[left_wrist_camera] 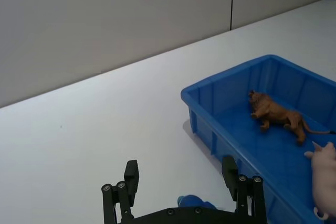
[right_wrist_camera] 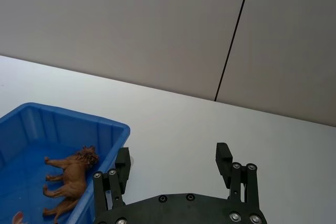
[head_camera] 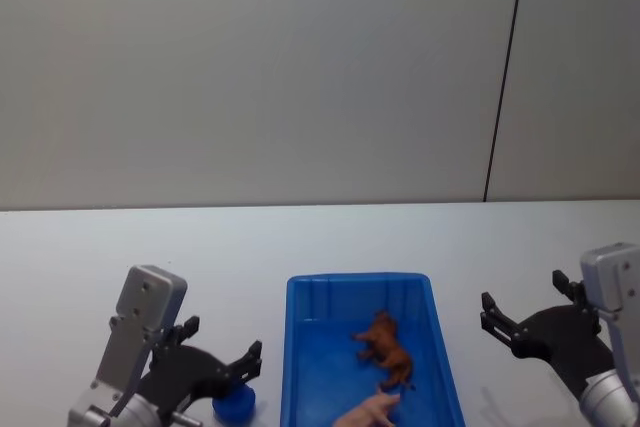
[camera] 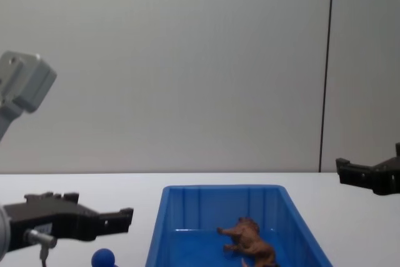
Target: Pick up the two dolls from the table and place them into the box.
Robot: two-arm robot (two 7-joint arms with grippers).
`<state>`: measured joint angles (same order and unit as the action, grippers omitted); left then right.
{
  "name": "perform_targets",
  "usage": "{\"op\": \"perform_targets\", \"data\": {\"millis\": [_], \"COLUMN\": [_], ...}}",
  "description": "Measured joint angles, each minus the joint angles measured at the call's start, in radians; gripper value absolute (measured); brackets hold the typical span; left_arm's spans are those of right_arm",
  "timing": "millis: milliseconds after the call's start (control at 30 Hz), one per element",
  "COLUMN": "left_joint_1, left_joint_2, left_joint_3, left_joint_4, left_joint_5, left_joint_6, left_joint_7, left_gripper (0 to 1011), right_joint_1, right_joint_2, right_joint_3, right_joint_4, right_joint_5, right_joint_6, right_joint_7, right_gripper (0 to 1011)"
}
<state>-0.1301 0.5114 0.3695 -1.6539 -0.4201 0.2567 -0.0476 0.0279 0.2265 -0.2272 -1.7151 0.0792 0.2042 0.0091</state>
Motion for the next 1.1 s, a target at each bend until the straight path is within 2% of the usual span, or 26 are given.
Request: {"op": "perform_targets", "data": {"millis": [733,967,1067,1100], "left_joint_1": [0.013,0.003,-0.005,-0.005], "left_joint_2": [-0.002,-0.011,-0.019,-0.020], "left_joint_3": [0.001,0.006,0.009,0.009], "left_joint_4": [0.081,0.108,0.123,0.126], "left_joint_5": [-0.019,-0.008,0.001,0.002], "left_joint_6": [0.009,0.000,-0.006,-0.007], "left_joint_7": [-0.082,-0.120,-0.137,-0.140], "left_gripper": [996,860,729,729], "right_joint_1": [-0.001,-0.001,-0.001,-0.001], "right_joint_2": [0.000,0.000,0.000,0.000], "right_joint_3": [0.000,0.000,0.000,0.000], "right_joint_4": [0.000,0.000,0.000,0.000], "right_joint_5": [0.000,0.000,0.000,0.000], "right_joint_6": [0.000,0.000,0.000,0.000], "right_joint_7": [-0.001,-0.001,-0.001,-0.001], "right_gripper": [1001,1001,1001,1001]}}
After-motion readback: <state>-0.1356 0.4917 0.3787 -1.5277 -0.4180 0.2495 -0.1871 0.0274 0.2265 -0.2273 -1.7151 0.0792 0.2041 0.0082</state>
